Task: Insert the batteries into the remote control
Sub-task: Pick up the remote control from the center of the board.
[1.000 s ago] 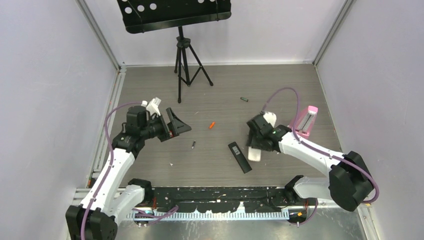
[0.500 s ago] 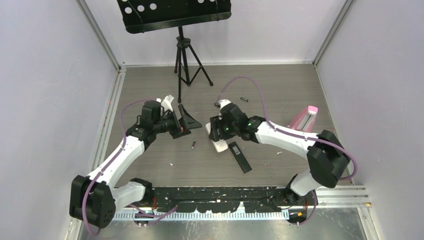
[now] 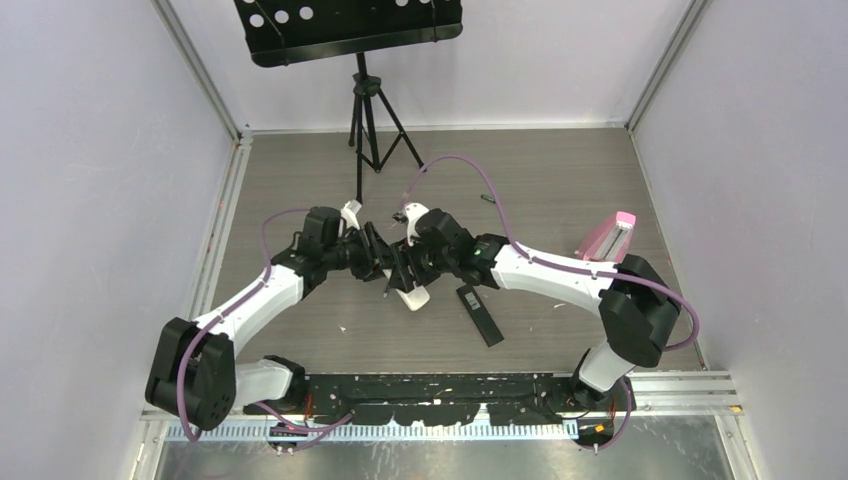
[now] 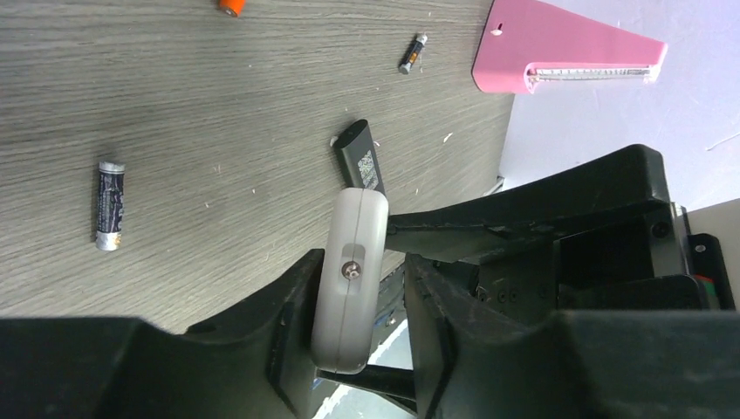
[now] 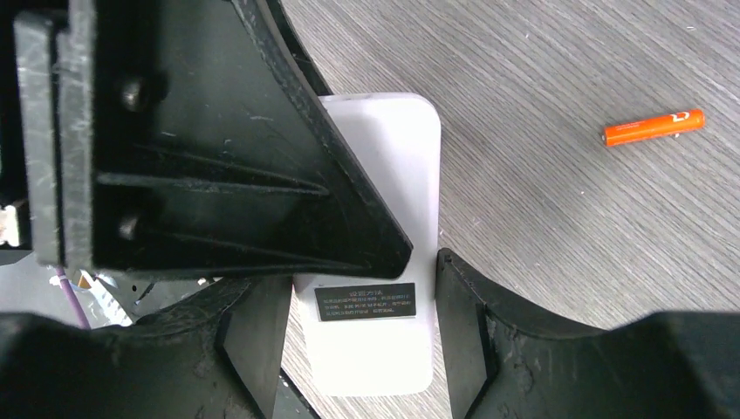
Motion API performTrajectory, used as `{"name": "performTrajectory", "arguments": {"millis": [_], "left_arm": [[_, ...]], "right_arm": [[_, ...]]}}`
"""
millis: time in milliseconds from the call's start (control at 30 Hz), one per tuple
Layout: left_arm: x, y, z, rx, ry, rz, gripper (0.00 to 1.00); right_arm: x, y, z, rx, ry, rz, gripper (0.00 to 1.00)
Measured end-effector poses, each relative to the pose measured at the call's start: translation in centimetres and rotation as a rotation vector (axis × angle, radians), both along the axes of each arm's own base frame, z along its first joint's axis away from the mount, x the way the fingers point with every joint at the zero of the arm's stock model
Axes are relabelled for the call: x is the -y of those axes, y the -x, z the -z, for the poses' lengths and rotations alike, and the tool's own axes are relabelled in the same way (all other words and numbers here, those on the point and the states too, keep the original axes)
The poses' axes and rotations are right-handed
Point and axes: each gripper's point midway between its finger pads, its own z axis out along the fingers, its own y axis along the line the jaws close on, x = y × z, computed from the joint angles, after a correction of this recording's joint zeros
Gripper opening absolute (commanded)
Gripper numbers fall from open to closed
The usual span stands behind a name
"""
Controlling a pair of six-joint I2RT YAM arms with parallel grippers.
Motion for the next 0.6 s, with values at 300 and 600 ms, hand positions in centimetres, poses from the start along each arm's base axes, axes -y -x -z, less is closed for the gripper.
{"name": "performTrajectory", "arguments": {"millis": [300,600], "left_arm": [[-0.1,0.2,0.5,-0.014,0.017,-0.009,0.0],[0.5,-0.3,-1.1,0.026,0.033,0.012,0.0]], "right_arm": [[-0.1,0.1,-0.1,-0.013,-0.007,0.001,0.73],[2.0,-1.0,-1.2,-0.077,-0.072,0.194,0.99]]}}
